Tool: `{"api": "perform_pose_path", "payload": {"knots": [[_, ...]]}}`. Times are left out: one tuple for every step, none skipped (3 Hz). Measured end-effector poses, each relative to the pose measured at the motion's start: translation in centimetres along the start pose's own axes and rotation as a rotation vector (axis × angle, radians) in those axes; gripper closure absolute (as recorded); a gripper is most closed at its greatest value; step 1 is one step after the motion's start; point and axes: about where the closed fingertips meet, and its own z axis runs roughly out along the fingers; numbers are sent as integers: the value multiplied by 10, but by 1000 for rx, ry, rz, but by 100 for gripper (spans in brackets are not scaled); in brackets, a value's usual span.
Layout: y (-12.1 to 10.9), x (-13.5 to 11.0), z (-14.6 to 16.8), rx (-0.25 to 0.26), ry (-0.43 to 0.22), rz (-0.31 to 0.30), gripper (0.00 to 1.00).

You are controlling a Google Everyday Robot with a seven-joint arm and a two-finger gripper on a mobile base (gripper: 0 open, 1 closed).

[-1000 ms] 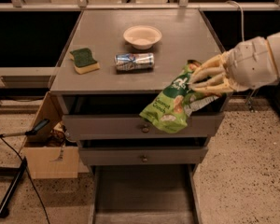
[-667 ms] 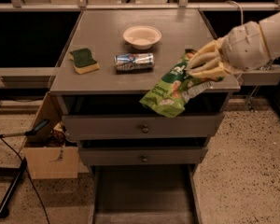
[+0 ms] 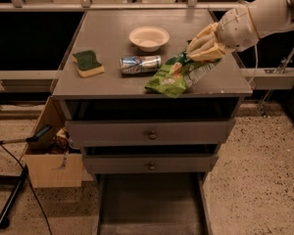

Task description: Pick green rice chip bag from bottom drawer and place on counter

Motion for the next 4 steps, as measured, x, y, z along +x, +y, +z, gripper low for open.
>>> {"api": "perform_pose_path", "payload": {"knots": [[-22, 15, 7, 47, 28, 61, 100], [-25, 36, -6, 129, 88, 115, 100], [-13, 70, -25, 193, 140, 175, 100], [2, 96, -38, 227, 179, 213, 100]]}}
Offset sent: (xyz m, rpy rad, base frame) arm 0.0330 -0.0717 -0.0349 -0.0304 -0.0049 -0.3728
